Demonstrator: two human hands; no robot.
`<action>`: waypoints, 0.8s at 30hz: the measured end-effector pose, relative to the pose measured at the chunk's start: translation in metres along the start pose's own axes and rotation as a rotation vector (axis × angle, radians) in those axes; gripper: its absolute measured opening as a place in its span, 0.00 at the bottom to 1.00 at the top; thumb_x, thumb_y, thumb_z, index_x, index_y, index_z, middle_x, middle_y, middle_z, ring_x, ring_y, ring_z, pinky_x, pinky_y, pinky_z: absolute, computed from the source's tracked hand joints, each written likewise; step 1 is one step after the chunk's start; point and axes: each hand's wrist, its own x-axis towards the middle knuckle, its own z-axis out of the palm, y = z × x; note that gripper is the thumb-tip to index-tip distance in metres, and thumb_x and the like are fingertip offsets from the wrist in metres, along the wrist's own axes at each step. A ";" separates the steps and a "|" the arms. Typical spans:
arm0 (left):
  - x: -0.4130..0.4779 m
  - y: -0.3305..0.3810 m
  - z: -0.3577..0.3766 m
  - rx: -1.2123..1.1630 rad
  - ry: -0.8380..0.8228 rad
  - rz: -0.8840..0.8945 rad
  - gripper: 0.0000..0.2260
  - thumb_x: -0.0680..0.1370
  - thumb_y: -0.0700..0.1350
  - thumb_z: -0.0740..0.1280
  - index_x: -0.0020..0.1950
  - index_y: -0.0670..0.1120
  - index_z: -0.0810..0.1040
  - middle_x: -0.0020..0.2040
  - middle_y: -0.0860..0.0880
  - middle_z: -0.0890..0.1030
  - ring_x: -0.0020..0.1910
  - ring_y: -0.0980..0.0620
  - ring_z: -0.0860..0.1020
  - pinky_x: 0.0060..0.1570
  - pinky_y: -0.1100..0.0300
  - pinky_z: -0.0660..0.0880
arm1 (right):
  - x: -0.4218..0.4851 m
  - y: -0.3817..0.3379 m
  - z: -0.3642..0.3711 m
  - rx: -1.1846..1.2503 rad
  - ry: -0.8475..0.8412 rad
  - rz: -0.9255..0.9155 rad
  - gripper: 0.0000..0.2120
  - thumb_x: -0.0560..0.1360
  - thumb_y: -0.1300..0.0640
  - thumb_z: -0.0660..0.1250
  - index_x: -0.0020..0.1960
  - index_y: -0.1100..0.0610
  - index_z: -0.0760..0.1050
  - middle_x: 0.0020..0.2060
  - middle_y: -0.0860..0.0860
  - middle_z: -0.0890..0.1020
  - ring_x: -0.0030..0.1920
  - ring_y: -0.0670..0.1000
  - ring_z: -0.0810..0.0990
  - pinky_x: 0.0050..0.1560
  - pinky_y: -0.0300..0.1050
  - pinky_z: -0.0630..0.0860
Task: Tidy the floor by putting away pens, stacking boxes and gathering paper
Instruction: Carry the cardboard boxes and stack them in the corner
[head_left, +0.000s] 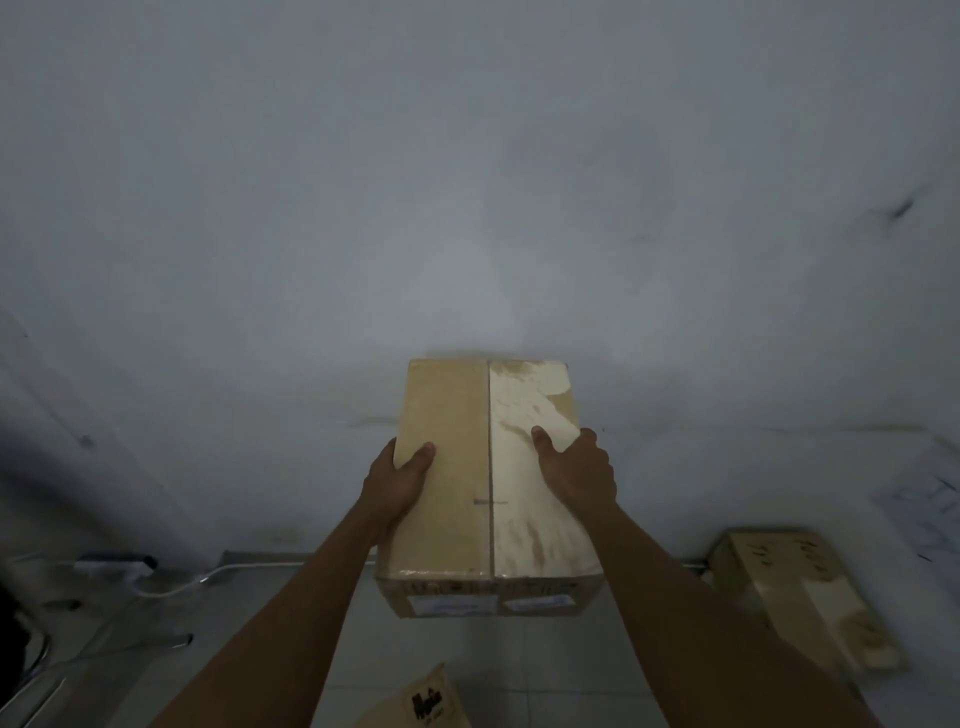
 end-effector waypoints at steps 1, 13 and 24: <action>-0.003 0.002 0.009 0.005 -0.005 -0.004 0.26 0.76 0.60 0.63 0.70 0.47 0.69 0.63 0.43 0.77 0.58 0.42 0.78 0.59 0.44 0.76 | 0.002 0.007 -0.008 -0.003 0.001 0.004 0.38 0.73 0.34 0.60 0.71 0.61 0.60 0.64 0.59 0.73 0.63 0.61 0.74 0.60 0.54 0.72; -0.034 0.028 0.124 0.029 -0.047 0.007 0.27 0.76 0.60 0.62 0.70 0.47 0.68 0.63 0.43 0.77 0.58 0.42 0.78 0.59 0.43 0.75 | 0.038 0.085 -0.096 0.002 0.027 0.021 0.38 0.73 0.33 0.60 0.70 0.61 0.61 0.64 0.59 0.73 0.62 0.61 0.74 0.59 0.53 0.72; -0.035 0.037 0.187 0.070 -0.110 0.004 0.28 0.76 0.61 0.62 0.70 0.47 0.68 0.63 0.43 0.77 0.57 0.42 0.78 0.58 0.43 0.76 | 0.063 0.133 -0.131 0.022 0.052 0.073 0.38 0.73 0.33 0.60 0.69 0.62 0.62 0.62 0.60 0.74 0.61 0.61 0.75 0.59 0.54 0.73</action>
